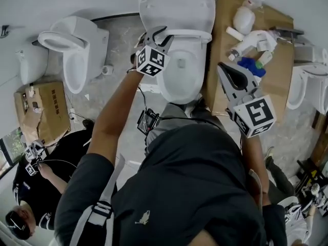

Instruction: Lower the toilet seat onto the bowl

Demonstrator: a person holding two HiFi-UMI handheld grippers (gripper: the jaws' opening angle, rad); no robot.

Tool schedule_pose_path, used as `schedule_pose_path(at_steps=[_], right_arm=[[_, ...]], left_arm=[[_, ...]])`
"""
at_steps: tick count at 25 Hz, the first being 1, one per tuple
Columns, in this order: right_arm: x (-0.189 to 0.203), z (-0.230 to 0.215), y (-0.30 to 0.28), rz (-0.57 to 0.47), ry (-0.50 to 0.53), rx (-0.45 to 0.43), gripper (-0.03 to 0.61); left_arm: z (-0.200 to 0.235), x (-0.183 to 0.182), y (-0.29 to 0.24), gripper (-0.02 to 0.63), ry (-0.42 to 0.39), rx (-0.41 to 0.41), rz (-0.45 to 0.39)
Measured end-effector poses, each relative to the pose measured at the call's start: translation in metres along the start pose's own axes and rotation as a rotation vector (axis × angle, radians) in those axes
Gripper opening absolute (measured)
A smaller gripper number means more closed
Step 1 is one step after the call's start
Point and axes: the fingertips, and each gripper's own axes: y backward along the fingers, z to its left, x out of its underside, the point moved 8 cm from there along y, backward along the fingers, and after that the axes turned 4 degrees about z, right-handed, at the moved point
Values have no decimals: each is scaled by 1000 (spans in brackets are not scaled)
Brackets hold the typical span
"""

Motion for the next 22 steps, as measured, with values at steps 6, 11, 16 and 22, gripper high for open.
schedule_pose_path(at_steps=[6,11,16,22], right_arm=[[3,2,0,8,5,-18,8],[6,3,-1,11,10,-35,8],[8,7,2,15,15,-41,8],[13,11,2,24,18,-52,8]], left_arm=[[-18,6,12,133,-11,4,9],[-31,10,20,137,-17,8,19],[-44,15,30,137,-26,13,26],[-63,21,40,138,-44,33,39]])
